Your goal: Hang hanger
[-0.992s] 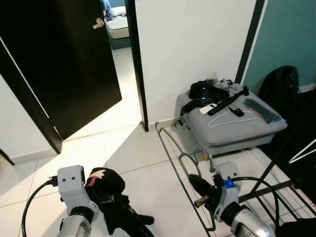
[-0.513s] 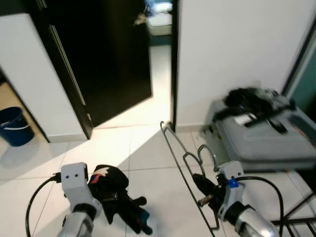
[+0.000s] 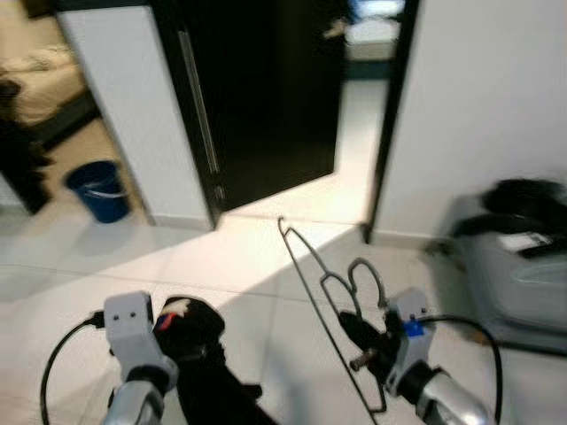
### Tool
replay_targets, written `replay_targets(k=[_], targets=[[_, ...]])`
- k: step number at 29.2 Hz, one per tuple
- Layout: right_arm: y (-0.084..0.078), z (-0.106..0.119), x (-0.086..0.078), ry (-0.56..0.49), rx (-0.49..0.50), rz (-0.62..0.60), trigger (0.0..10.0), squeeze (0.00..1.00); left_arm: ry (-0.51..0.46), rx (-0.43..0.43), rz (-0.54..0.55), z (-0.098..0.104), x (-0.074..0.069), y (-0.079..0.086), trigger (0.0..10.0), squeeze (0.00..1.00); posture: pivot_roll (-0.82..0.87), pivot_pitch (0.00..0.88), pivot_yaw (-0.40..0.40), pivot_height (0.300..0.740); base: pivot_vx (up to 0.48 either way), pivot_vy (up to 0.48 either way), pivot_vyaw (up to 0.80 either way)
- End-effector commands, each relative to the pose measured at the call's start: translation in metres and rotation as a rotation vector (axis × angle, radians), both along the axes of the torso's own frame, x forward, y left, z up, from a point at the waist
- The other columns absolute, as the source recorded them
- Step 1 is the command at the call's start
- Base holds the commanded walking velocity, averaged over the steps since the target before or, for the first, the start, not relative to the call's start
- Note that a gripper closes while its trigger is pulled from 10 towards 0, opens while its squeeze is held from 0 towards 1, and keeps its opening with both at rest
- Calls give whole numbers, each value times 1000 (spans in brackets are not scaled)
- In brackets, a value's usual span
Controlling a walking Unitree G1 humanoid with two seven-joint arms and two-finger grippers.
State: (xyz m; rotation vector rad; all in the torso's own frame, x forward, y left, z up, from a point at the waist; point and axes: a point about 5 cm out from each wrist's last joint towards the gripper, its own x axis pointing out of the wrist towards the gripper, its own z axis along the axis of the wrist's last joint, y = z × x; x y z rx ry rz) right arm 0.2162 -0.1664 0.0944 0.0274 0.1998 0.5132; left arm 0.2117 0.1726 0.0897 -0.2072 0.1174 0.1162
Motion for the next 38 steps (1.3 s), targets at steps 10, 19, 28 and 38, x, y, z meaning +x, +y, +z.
replay_targets(k=[10,19,28,38], targets=[[3,1,1,2,21,9,10000,0,-3,16,10,1,1,3,10000,0,-61,0,40,740,0,0,763],[3,0,1,4,22,14,10000,0,-5,14,10,0,1,3,10000,0,-63,0,43,740,0,0,763],[4,-1,0,8,23,22,10000,0,1,13,3,-1,0,2,10000,0,-64,0,48,740,0,0,763],[4,-2,0,8,23,26,10000,0,2,13,1,-1,0,2,10000,0,-62,0,46,740,0,0,763]])
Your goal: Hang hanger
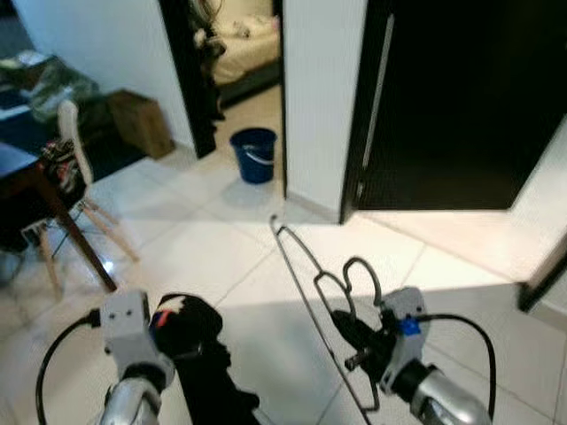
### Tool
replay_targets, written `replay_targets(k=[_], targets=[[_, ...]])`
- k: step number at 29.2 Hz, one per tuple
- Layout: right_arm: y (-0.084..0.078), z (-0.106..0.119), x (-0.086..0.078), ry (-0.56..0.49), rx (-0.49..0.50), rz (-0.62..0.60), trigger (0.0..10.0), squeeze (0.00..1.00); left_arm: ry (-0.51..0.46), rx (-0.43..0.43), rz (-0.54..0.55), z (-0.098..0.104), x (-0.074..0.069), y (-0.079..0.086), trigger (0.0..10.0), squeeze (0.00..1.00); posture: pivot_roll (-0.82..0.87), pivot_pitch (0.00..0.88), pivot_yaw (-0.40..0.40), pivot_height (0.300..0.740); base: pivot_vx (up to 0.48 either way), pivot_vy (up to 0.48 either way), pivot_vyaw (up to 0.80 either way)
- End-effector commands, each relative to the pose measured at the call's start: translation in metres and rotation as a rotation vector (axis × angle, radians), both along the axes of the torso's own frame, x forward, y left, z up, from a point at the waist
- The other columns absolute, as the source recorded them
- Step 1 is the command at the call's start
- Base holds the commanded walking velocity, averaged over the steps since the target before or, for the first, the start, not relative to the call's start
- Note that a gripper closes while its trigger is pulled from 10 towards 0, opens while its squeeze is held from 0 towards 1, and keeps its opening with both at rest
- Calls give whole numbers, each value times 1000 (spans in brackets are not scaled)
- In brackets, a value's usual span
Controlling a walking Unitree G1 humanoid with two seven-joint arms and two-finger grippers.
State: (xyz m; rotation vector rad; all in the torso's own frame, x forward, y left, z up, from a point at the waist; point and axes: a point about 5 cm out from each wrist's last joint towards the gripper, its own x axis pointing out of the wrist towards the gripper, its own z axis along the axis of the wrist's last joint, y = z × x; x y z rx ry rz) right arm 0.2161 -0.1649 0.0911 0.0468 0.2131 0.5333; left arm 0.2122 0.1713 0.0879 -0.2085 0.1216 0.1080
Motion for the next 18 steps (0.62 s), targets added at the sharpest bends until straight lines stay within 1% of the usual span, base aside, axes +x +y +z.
replay_targets(k=[1,14,15,18], targets=[[2,2,0,-9,6,7,10000,0,-2,15,9,0,0,3,10000,0,-62,0,46,740,0,0,763],[3,2,0,-10,13,8,10000,0,2,17,6,0,0,4,10000,0,-60,0,47,740,0,0,763],[4,4,0,-19,31,21,10000,0,2,23,1,1,0,4,10000,0,-59,0,46,740,0,0,756],[4,5,-1,-23,40,28,10000,0,1,24,0,1,0,4,10000,0,-59,0,46,740,0,0,756]])
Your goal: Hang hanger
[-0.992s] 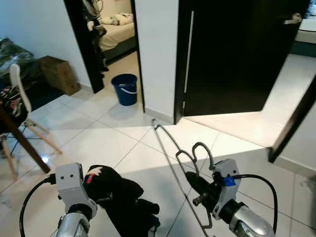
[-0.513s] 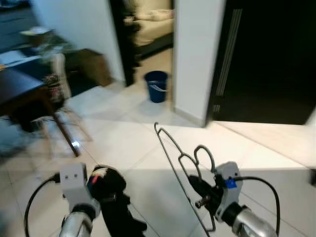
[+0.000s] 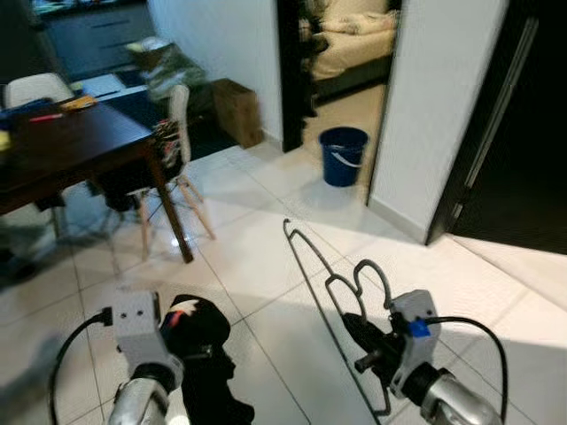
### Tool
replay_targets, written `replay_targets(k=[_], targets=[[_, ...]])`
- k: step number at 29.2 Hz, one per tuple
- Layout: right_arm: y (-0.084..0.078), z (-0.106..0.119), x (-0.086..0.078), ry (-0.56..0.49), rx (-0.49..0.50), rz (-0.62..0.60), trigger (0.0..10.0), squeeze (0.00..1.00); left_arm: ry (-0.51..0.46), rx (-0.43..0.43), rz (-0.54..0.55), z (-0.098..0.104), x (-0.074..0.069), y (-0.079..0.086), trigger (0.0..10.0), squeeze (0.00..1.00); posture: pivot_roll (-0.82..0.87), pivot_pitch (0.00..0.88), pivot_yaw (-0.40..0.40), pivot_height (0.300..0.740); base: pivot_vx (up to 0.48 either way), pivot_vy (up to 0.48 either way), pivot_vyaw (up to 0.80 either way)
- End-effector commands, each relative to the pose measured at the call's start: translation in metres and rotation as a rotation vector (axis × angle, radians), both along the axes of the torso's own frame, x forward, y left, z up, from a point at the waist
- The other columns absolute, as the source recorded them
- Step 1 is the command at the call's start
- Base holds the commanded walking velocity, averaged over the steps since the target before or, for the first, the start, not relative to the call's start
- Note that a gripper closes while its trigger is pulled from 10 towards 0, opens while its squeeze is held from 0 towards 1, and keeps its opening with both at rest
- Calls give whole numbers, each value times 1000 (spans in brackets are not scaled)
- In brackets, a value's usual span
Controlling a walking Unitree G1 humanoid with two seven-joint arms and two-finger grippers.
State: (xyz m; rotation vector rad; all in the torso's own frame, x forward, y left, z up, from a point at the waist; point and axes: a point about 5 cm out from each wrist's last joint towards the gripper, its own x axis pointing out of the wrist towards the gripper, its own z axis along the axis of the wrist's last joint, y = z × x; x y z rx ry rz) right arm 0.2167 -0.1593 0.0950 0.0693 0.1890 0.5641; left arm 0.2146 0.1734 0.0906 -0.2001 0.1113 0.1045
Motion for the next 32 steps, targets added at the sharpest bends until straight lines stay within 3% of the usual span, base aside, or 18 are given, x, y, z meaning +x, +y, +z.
replay_targets(k=[1,8,20,26,32], targets=[[-1,2,-2,-11,16,2,10000,0,11,13,5,-2,-2,2,10000,0,-59,0,47,740,480,0,0],[-1,3,-1,-17,15,9,10000,0,9,11,6,-1,-1,2,10000,0,-56,0,46,740,480,0,0],[-1,5,-1,-31,19,7,10000,0,9,26,6,0,0,3,10000,0,-54,0,48,740,480,0,723],[-1,6,-1,-38,31,4,10000,0,6,32,17,1,0,5,10000,0,-54,0,53,740,480,0,0],[-1,6,-1,-43,25,10,10000,0,-12,35,38,7,2,13,10000,0,-50,0,56,740,480,0,662]])
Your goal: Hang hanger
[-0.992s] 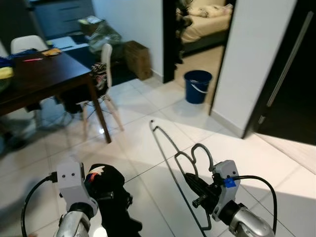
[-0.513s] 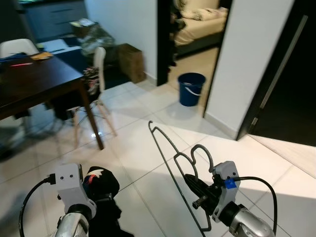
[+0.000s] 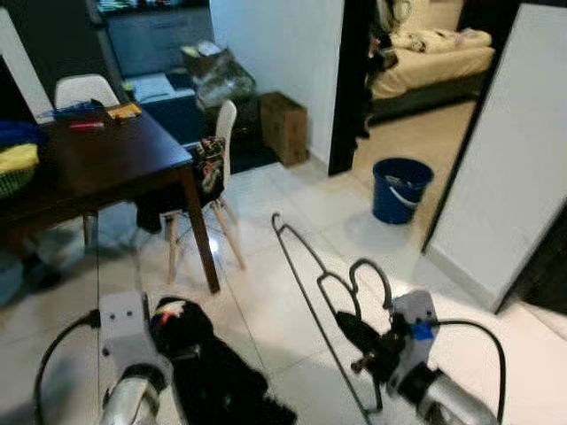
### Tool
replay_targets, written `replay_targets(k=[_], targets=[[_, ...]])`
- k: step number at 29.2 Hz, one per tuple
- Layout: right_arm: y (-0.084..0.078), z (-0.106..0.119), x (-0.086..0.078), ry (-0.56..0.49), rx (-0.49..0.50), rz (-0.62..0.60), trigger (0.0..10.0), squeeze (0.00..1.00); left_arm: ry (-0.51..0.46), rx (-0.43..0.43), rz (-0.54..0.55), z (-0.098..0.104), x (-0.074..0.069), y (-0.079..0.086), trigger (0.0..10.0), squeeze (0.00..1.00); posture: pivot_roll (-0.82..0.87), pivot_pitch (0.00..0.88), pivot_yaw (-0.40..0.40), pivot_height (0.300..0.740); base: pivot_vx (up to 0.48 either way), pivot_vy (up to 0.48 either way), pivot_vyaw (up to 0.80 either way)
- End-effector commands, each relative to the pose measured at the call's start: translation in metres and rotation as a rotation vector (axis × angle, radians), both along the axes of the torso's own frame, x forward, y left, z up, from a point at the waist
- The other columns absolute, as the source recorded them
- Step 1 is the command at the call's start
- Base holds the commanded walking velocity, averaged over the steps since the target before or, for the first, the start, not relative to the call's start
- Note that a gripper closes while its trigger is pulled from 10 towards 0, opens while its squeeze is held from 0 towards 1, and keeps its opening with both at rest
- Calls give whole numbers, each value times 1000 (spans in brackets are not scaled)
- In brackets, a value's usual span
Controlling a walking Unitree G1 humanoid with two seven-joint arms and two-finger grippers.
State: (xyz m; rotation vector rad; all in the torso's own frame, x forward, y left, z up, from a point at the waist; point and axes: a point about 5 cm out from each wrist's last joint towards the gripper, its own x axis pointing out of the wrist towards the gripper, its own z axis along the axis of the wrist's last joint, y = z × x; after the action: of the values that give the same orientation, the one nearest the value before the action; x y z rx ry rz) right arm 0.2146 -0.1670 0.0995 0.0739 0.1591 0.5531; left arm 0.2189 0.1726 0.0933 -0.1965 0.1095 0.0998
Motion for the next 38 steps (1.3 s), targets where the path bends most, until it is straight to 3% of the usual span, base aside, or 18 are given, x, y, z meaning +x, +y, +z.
replay_targets(k=[1,5,9,10,15,19,21,23,24,25,26,27,28,29,30,31,34,38], targets=[[8,2,1,-18,11,28,10000,0,-21,44,60,8,0,19,10000,0,-47,0,56,740,480,0,769],[8,1,0,-19,11,36,10000,0,-56,77,112,18,8,34,10000,0,-49,0,57,740,480,0,772],[9,1,1,-20,10,38,10000,0,-151,107,203,46,22,60,10000,0,-54,0,61,740,480,0,770],[9,1,1,-20,18,33,10000,0,-224,129,227,70,32,73,10000,0,-56,0,64,740,480,0,0],[8,0,2,-15,37,17,10000,0,-294,146,220,93,41,79,10000,0,-56,0,66,740,480,0,0],[8,-1,4,-9,48,2,10000,0,-459,211,118,144,55,74,10000,0,-57,0,66,740,480,0,0],[8,-1,4,-9,48,2,10000,0,-459,211,118,144,55,74,10000,0,-57,0,66,740,480,0,0],[8,-1,4,-8,50,0,10000,0,-512,210,97,159,57,73,10000,0,-60,0,65,740,480,0,0],[8,-2,4,-8,52,-1,10000,0,-584,206,64,181,59,70,10000,0,-60,0,63,740,480,0,0],[8,-2,4,-8,52,-1,10000,0,-584,206,64,181,59,70,10000,0,-60,0,63,740,480,0,0],[8,-2,4,-6,55,-1,10000,0,-665,201,35,205,60,68,10000,0,-57,0,59,740,480,0,0],[8,-2,4,-6,55,-1,10000,0,-665,201,35,205,60,68,10000,0,-57,0,59,740,480,0,0],[8,-3,5,-1,59,-1,10000,0,-751,215,15,232,58,68,10000,0,-59,0,57,740,480,0,0],[8,-3,5,-1,59,-1,10000,0,-751,215,15,232,58,68,10000,0,-59,0,57,740,480,0,0],[8,-4,5,3,62,0,10000,0,-848,249,18,266,54,72,10000,0,-57,0,58,740,480,0,0],[8,-4,5,3,62,0,10000,0,-848,249,18,266,54,72,10000,0,-57,0,58,740,480,0,0],[9,-5,6,6,69,0,10000,0,-1005,326,75,326,39,91,10000,0,-52,0,61,740,480,0,0],[10,-5,6,4,73,0,10000,0,-1036,351,82,340,36,95,10000,0,-54,0,62,740,480,0,0]])
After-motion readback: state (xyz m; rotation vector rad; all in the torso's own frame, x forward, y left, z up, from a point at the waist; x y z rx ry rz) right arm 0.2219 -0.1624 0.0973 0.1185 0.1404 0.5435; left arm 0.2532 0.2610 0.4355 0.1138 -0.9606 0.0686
